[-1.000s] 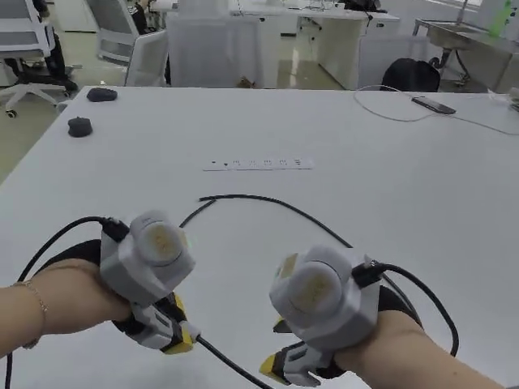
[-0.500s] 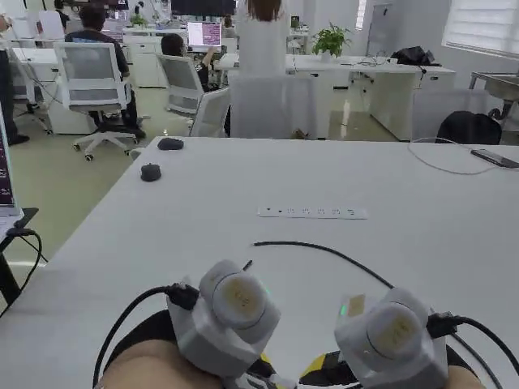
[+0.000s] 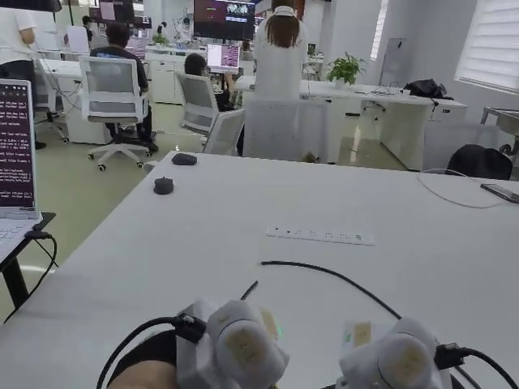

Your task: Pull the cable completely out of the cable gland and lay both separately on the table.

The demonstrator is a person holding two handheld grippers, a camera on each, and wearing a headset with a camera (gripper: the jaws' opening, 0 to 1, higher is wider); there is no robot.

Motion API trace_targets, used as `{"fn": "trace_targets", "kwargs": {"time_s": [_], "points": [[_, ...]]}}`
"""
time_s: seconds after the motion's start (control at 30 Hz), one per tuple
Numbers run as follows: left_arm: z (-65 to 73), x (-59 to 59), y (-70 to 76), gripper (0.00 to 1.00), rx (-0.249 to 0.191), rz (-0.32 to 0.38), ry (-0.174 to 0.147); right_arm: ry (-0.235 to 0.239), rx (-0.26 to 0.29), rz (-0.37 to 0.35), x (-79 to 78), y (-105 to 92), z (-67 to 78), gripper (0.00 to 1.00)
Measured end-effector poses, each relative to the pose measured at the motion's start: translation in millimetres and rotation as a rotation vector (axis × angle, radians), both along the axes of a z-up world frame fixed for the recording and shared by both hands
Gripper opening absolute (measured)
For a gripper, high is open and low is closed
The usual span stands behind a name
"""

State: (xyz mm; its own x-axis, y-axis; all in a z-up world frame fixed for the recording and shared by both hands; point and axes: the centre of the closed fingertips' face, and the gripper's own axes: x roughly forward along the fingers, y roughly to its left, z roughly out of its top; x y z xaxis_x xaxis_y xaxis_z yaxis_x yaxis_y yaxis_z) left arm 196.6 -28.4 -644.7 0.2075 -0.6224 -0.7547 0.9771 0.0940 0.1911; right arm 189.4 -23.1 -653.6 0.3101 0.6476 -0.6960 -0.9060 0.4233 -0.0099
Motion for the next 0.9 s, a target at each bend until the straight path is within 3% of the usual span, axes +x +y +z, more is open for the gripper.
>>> {"fn": "trace_targets", "kwargs": {"time_s": [0.1,0.2,0.4,0.5,0.6,0.73,0.9], "points": [[1.5,-2.2,-3.3,0.26,-0.022,-0.01,-0.016,-0.002,0.014,0.002,-0.1,2.4,1.7,0.02],[-1.5,-0.2,-1.8,0.25,0.006,-0.049,-0.067,-0.004,0.017,0.013,-2.2,3.8,2.4,0.02],[-2.5,5.8,-0.6,0.24,-0.009,-0.017,-0.12,-0.008,0.02,0.0,-0.4,3.0,2.7,0.02],[3.2,12.6,-0.3,0.24,-0.038,0.008,-0.145,-0.009,0.016,-0.016,1.9,0.1,2.4,0.02],[4.5,16.9,0.9,0.26,-0.054,0.03,-0.147,-0.01,0.016,-0.029,3.7,-1.5,2.4,0.02],[4.0,19.7,4.8,0.27,-0.039,0.032,-0.181,-0.004,0.025,-0.044,4.6,-2.3,3.1,0.02],[7.7,24.0,4.5,0.3,-0.062,0.044,-0.199,-0.002,0.024,-0.057,5.2,-4.1,2.4,0.02]]}}
